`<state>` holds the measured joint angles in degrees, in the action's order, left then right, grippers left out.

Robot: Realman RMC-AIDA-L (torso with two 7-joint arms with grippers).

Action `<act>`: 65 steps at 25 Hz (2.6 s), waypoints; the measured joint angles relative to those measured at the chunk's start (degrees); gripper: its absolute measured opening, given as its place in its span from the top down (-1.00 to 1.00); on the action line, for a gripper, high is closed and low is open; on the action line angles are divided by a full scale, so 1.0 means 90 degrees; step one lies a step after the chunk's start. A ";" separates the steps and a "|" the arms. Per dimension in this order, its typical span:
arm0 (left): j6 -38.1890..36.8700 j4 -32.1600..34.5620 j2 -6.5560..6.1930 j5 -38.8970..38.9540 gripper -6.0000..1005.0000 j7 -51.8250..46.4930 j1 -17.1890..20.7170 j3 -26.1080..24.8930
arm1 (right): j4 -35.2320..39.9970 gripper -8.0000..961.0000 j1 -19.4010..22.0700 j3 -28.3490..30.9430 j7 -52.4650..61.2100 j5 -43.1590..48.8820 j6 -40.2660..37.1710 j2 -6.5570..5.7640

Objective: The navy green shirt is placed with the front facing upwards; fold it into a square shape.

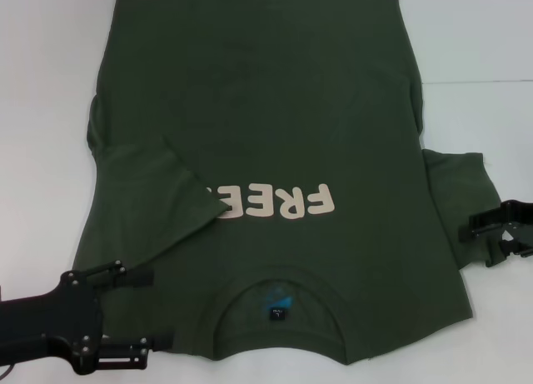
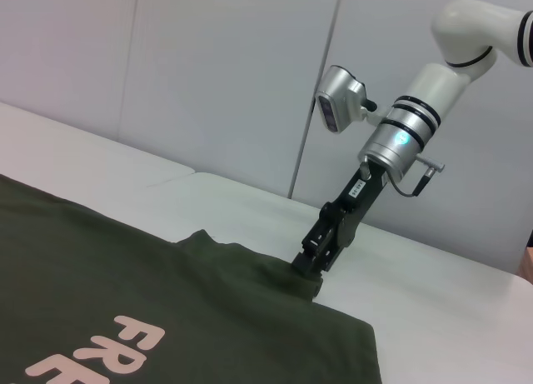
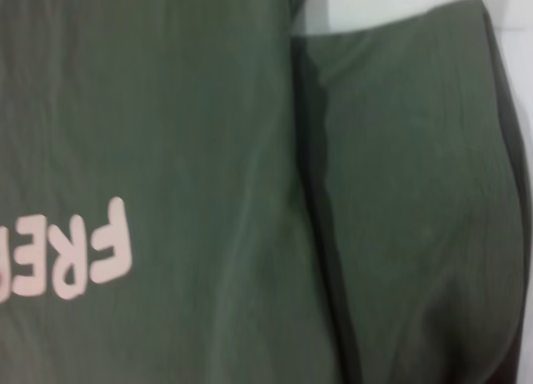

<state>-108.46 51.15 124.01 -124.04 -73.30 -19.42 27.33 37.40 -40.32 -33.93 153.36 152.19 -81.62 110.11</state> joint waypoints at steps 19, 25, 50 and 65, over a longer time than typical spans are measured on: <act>0.0000 0.0000 0.0000 0.0025 -0.86 0.0000 -0.0010 0.0000 | -0.0025 -0.25 0.0021 -0.0057 -0.0111 -0.0068 -0.0029 -0.0038; 0.0000 0.0000 0.0000 0.0037 -0.86 0.0000 -0.0011 0.0000 | -0.0011 0.24 0.0005 -0.0061 -0.0114 -0.0046 -0.0047 -0.0042; 0.0000 -0.0001 0.0000 0.0050 -0.86 -0.0036 -0.0049 -0.0028 | 0.0836 0.98 0.0144 0.0273 -0.0296 -0.0160 -0.0668 -0.0113; 0.0000 -0.0010 -0.0009 0.0062 -0.86 -0.0160 -0.0067 -0.0083 | 0.1242 0.97 0.0555 0.0502 -0.0601 -0.1792 -0.1109 -0.0450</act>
<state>-108.46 51.06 123.92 -123.48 -74.75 -20.02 26.58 48.58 -35.32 -29.42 147.95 136.06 -91.60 106.07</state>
